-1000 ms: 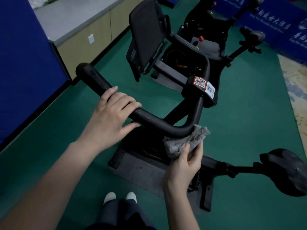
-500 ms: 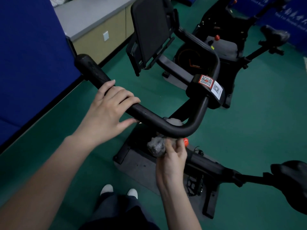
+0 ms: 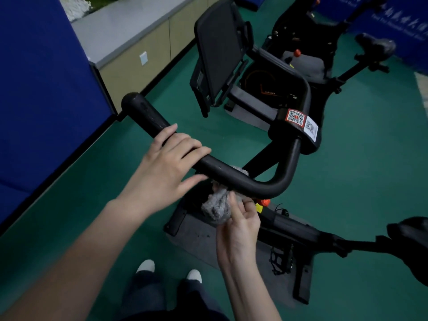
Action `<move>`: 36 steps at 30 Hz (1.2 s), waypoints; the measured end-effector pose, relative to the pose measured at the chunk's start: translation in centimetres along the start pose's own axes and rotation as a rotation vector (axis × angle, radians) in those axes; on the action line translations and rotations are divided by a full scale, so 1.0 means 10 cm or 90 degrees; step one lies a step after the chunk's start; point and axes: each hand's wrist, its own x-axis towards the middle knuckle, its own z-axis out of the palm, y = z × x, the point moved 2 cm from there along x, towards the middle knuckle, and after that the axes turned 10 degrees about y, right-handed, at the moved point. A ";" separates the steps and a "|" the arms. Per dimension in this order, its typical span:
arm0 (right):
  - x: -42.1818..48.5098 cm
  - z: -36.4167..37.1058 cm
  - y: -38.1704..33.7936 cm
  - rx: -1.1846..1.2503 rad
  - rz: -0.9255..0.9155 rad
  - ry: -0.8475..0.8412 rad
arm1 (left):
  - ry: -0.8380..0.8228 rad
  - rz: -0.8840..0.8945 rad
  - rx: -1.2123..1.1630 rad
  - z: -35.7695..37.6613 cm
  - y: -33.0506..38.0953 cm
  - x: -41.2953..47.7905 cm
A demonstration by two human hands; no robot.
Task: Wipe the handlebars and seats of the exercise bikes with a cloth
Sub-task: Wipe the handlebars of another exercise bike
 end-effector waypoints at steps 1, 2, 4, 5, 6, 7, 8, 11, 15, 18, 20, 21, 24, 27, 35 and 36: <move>-0.04 0.07 0.05 0.006 -0.001 -0.009 | -0.002 0.010 -0.003 -0.01 -0.01 0.00; -0.08 0.13 0.10 0.005 0.000 -0.015 | -0.006 0.020 -0.005 -0.02 -0.02 0.00; -0.14 0.24 0.19 0.002 -0.001 -0.012 | -0.012 0.043 -0.012 -0.05 -0.05 0.00; -0.16 0.26 0.21 0.006 -0.007 0.001 | -0.012 0.056 -0.019 -0.06 -0.06 0.00; -0.17 0.27 0.22 0.013 -0.017 0.024 | -0.010 0.069 -0.029 -0.08 -0.08 -0.01; -0.18 0.26 0.22 0.025 -0.031 0.059 | -0.005 0.081 -0.039 -0.09 -0.09 -0.01; -0.19 0.24 0.21 0.040 -0.049 0.105 | 0.004 0.092 -0.047 -0.11 -0.12 -0.01; -0.22 0.20 0.18 0.102 -0.108 0.243 | 0.039 0.107 -0.050 -0.18 -0.24 0.01; -0.22 0.42 0.35 0.067 -0.145 0.278 | 0.064 0.128 -0.044 -0.22 -0.42 0.07; -0.26 0.56 0.47 0.039 -0.140 0.237 | 0.063 0.153 -0.049 -0.20 -0.48 0.08; -0.30 0.47 0.45 0.025 -0.179 0.261 | 0.065 0.167 -0.049 -0.18 -0.51 0.07; -0.34 0.39 0.43 0.011 -0.219 0.304 | 0.067 0.172 -0.050 -0.17 -0.52 0.07; -0.44 0.18 0.28 -0.080 -0.447 0.449 | 0.076 0.181 -0.061 -0.16 -0.55 0.07; -0.40 0.19 0.09 -0.259 -0.692 0.457 | 0.081 0.191 -0.066 -0.15 -0.56 0.07; -0.17 0.54 0.02 -0.721 -0.901 0.258 | 0.067 0.204 -0.059 -0.15 -0.59 0.07; -0.20 0.59 0.06 -0.717 -0.896 0.248 | 0.065 0.204 -0.058 -0.16 -0.59 0.07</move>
